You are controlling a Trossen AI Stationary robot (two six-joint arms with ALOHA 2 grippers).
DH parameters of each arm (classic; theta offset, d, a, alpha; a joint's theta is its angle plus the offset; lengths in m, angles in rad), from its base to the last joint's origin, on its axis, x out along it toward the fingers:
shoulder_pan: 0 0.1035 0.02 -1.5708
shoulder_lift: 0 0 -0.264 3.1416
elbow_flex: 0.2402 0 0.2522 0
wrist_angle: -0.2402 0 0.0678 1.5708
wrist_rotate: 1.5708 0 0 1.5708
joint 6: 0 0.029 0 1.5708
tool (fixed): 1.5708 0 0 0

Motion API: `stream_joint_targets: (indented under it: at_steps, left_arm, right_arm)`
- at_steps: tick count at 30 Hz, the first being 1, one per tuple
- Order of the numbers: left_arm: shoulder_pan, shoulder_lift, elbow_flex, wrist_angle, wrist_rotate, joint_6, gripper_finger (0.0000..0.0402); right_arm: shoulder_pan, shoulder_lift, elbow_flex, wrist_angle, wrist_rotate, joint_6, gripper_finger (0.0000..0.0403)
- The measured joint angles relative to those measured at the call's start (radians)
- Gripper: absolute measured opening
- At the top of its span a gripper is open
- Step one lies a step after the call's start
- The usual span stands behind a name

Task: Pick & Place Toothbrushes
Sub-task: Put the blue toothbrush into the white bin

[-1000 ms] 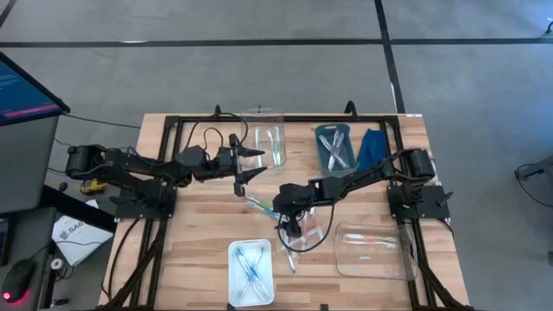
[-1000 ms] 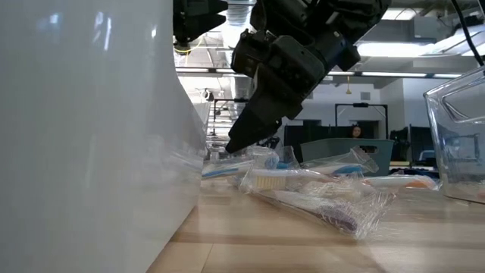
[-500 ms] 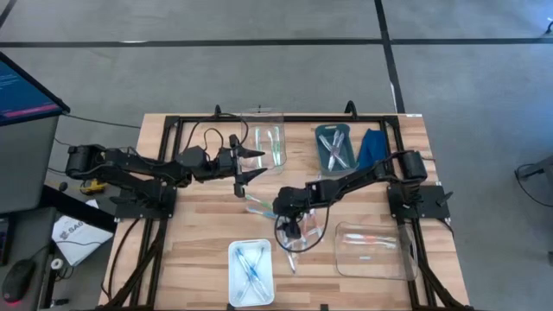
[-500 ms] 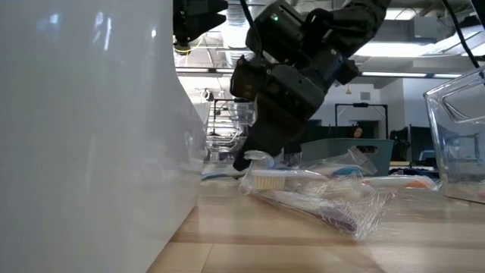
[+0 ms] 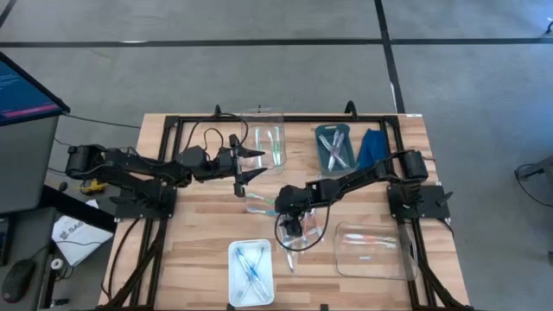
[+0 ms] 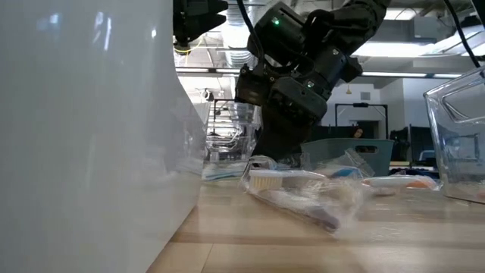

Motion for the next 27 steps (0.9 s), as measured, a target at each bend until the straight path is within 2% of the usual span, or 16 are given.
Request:
stream_joint_targets:
  at_steps: [5,13,16,22,27]
  left_arm:
    - [0.000,0.000,0.000,0.000,0.000,0.000,0.0218]
    - [0.000,0.000,0.000,0.000,0.000,0.000,0.0218]
    - [0.000,0.000,0.000,0.000,0.000,0.000,0.0218]
    - [0.000,0.000,0.000,0.000,0.000,0.000,0.0218]
    - [0.000,0.000,0.000,0.000,0.000,0.000,0.0218]
  right_arm:
    - [0.000,0.000,0.000,-0.001,0.000,0.000,0.0209]
    - [0.000,0.000,0.000,-0.011,-0.001,-0.008,0.0083]
    - [0.000,0.000,0.000,-0.020,-0.003,-0.008,0.0047]
    - [-0.001,0.000,0.000,-0.028,-0.007,-0.001,0.0045]
    - [-0.001,-0.002,0.000,-0.033,-0.007,0.022,0.0080]
